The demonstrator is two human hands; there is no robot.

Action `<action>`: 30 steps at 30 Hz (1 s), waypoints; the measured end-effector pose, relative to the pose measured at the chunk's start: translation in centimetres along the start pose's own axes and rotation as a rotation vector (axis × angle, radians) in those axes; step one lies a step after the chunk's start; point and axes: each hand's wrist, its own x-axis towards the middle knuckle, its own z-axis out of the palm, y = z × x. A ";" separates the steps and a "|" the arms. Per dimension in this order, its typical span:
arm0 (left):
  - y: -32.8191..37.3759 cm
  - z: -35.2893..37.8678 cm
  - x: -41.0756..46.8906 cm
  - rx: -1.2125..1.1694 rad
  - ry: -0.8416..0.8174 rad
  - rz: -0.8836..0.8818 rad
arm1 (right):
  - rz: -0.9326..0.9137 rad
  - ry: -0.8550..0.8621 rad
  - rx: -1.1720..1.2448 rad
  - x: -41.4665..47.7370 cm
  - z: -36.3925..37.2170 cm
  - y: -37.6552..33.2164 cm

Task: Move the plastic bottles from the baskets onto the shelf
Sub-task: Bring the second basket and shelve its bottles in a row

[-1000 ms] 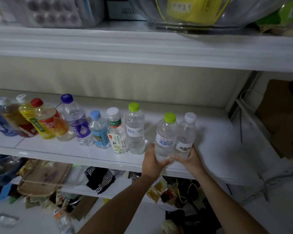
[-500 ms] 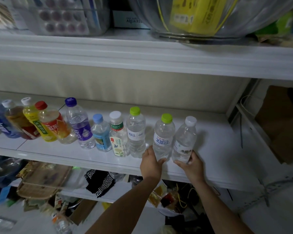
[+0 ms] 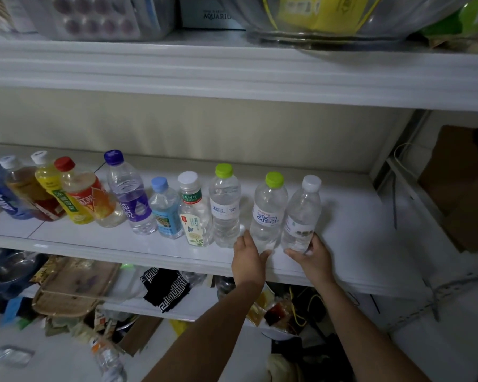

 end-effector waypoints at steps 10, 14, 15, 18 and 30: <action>-10.6 -5.2 -4.7 0.562 -0.110 0.485 | -0.242 0.198 -0.711 -11.9 2.3 2.0; -16.1 -11.8 -5.3 0.679 -0.148 0.473 | -0.269 0.064 -0.849 -14.8 7.6 0.0; -17.8 -13.8 -5.6 0.689 -0.122 0.457 | -0.309 0.027 -0.873 -15.4 9.7 -1.5; -23.9 -20.9 -6.2 0.721 -0.025 0.388 | -0.470 -0.101 -0.914 -17.6 17.7 -6.0; -55.3 -57.0 -23.1 0.844 0.293 -0.232 | -1.069 -0.576 -0.877 -42.1 58.8 -26.4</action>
